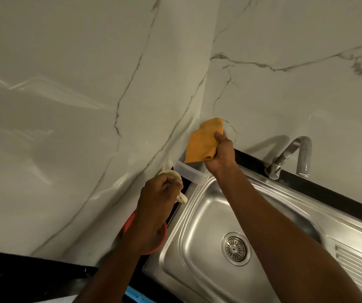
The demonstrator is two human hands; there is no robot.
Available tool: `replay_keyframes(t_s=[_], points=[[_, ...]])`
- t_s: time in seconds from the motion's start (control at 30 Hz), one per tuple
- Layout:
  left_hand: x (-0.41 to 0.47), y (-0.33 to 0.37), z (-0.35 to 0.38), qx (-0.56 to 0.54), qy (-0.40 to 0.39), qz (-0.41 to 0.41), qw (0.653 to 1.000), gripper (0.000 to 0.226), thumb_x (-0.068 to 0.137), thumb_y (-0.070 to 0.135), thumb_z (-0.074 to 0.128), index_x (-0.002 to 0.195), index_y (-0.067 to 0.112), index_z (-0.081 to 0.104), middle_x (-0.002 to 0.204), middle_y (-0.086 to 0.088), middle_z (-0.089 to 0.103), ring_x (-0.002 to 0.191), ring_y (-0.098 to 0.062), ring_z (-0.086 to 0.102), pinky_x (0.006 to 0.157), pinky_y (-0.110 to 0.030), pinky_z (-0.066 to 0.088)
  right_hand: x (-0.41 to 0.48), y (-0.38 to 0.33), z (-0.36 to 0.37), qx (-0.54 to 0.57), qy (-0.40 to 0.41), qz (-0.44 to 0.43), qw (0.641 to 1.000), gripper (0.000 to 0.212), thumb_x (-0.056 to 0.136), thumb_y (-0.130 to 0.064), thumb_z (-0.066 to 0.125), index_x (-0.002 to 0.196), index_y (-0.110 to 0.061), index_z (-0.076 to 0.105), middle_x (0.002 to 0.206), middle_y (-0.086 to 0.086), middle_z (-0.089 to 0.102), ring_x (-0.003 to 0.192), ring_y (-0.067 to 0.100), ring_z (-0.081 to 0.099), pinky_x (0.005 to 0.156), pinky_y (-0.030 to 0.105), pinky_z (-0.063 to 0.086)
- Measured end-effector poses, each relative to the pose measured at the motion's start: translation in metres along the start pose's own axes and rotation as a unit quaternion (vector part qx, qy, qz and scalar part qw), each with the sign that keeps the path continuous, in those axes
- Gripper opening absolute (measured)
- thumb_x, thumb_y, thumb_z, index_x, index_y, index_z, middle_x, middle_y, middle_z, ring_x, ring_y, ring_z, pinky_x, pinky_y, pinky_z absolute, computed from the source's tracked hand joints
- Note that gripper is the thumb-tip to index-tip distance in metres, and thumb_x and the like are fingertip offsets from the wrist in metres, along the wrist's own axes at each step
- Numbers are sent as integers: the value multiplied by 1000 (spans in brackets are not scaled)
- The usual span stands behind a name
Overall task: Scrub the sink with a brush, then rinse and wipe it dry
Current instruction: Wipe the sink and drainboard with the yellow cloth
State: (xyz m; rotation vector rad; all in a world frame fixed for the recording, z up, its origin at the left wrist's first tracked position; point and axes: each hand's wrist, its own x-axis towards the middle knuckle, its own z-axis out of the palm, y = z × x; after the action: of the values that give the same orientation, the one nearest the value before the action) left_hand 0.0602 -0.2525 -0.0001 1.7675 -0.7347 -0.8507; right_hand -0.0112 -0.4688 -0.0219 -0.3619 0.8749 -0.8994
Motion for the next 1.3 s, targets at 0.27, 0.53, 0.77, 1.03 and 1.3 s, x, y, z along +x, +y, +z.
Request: replay_keyframes(t_s=[0.27,0.53,0.77,1.03,1.3], points=[[14,5,-9,5,-10,29,1000,15,101,11,61,93,6,72,65,9,73,62,-1,69,56,-9,47,38,26,27,6,135,37,990,41,103,-29,60,142,-17,55,124,15,67,106,37,65,99,60,52],[19,-3,-16,15,-3,59,998,11,100,16,65,95,17,74,78,17,74,74,0,71,60,-11,51,49,34,24,-24,168,40,985,37,100,-33,63,134,-19,57,117,13,67,107,35,64,103,58,51],[22,-4,-16,10,-16,71,997,12,101,15,64,98,11,75,77,9,75,70,-3,72,61,-13,52,39,23,30,-225,107,28,968,39,112,-12,30,142,9,41,113,32,53,105,45,55,121,52,34],[20,2,-13,-2,-41,75,996,15,102,21,64,94,12,74,68,4,71,61,-6,67,61,-21,53,-5,-4,36,-323,145,13,935,38,105,-15,51,142,-10,49,125,11,53,105,25,48,103,42,44],[-7,12,-19,-1,-26,61,998,11,100,21,65,98,16,75,79,1,76,70,-12,73,66,-29,59,-90,-17,10,-272,-13,-67,960,24,101,-11,57,122,-11,70,120,11,70,108,22,66,98,44,56]])
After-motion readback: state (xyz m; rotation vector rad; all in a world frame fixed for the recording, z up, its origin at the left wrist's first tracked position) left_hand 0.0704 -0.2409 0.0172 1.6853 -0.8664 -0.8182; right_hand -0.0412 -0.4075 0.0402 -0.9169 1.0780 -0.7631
